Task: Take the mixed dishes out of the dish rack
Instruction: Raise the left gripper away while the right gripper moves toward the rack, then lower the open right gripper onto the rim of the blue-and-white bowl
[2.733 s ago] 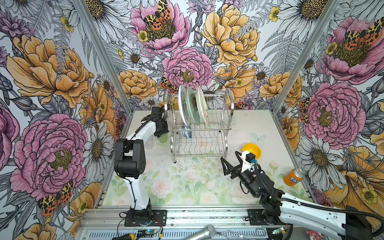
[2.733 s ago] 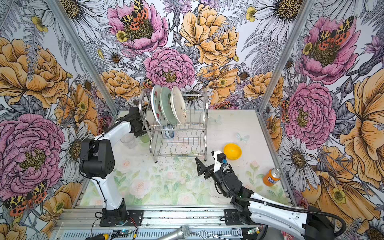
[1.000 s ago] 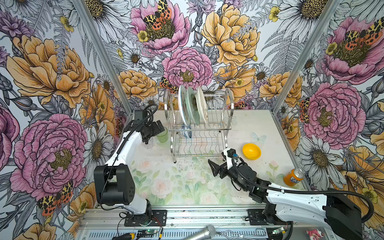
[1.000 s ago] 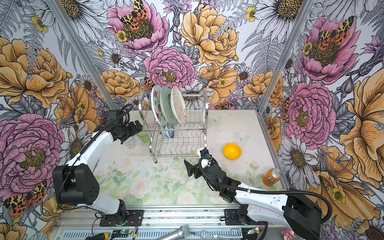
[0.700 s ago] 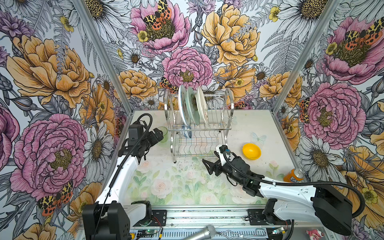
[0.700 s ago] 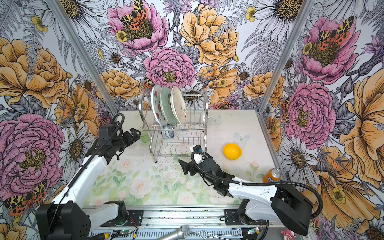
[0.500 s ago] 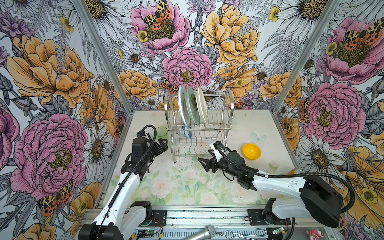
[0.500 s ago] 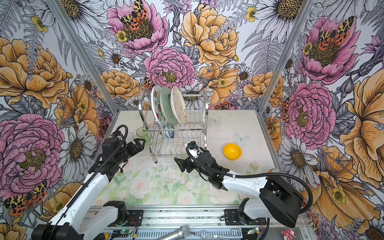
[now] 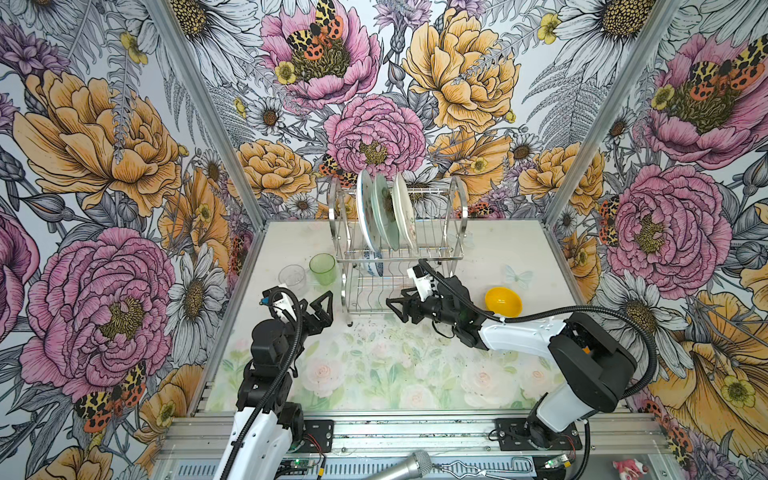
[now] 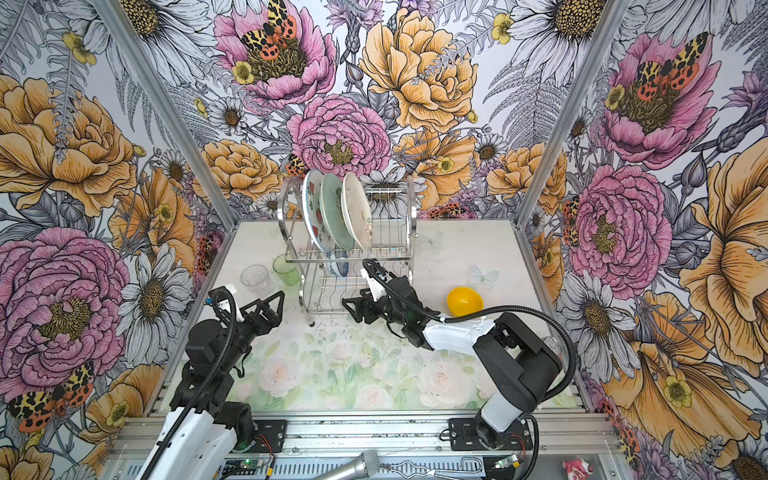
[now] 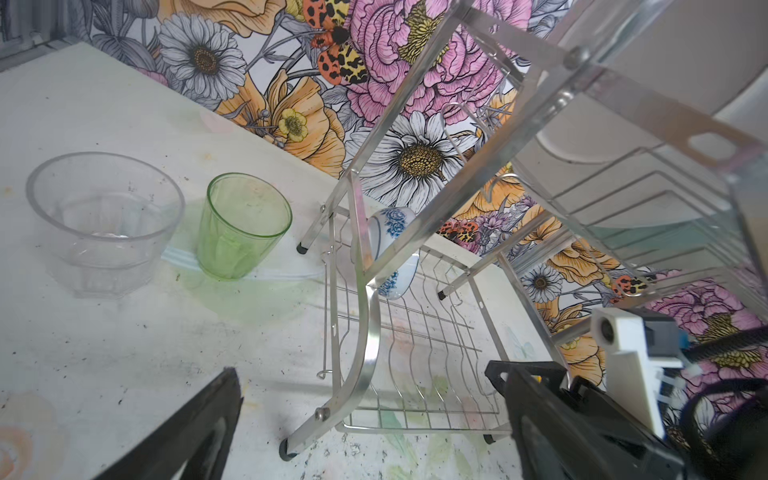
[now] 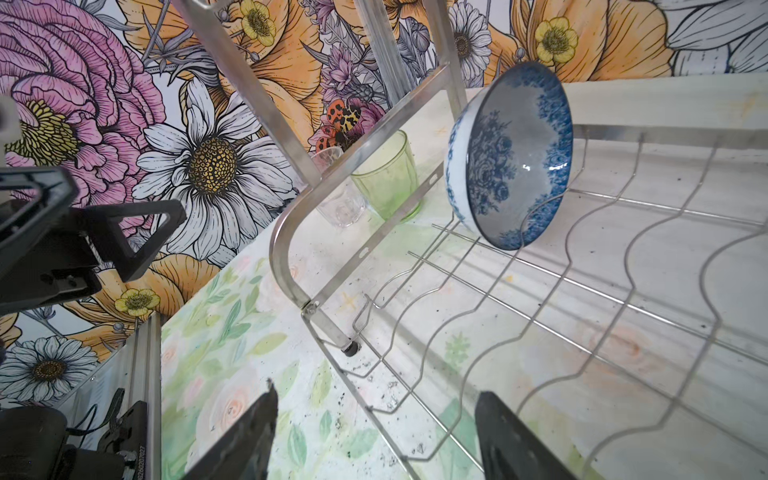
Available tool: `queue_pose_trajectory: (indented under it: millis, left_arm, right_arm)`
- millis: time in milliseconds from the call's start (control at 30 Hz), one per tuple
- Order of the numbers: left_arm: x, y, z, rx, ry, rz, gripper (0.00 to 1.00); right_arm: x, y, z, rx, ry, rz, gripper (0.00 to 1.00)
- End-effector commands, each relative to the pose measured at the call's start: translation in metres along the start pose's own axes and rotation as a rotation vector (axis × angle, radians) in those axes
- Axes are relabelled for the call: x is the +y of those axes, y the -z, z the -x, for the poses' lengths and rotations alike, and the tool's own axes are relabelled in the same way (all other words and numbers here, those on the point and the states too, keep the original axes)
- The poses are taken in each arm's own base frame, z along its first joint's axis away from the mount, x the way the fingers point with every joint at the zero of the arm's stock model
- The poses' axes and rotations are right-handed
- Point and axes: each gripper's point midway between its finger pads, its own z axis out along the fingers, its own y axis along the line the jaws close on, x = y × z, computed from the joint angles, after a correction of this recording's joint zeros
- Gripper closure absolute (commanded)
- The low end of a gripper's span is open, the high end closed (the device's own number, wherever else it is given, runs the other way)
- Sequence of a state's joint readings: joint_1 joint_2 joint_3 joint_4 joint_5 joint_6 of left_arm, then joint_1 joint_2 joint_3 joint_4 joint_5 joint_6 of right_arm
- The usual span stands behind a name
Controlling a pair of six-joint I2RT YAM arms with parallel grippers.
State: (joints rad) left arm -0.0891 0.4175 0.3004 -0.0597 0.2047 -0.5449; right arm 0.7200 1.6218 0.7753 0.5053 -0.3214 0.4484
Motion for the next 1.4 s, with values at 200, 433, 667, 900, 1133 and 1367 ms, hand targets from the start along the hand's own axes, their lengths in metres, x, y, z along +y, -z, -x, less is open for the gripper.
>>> queue_pose_trajectory:
  millis: [200, 433, 667, 900, 1133, 1367]
  left_arm:
    - [-0.034, 0.004, 0.000, 0.018, 0.028, -0.179, 0.01]
    - [-0.045, -0.001, -0.007, 0.093, 0.071, -0.214, 0.01]
    - [-0.046, -0.007, -0.020, 0.155, 0.104, -0.223, 0.01]
    - [-0.055, -0.011, -0.026, 0.185, 0.111, -0.260, 0.01]
    - [-0.061, -0.021, -0.039, 0.241, 0.121, -0.266, 0.01]
    - [-0.062, -0.025, -0.039, 0.229, 0.130, -0.233, 0.01]
  right_arm:
    - [-0.016, -0.018, 0.012, 0.005, 0.049, 0.044, 0.31]
    - [-0.030, -0.031, 0.025, -0.004, 0.056, 0.057, 0.35]
    - [-0.035, -0.047, 0.032, -0.003, 0.070, 0.080, 0.38]
    - [-0.038, -0.064, 0.037, -0.003, 0.073, 0.112, 0.44]
    - [-0.041, -0.077, 0.045, -0.016, 0.085, 0.121, 0.47]
    - [-0.045, -0.086, 0.050, -0.024, 0.090, 0.124, 0.49]
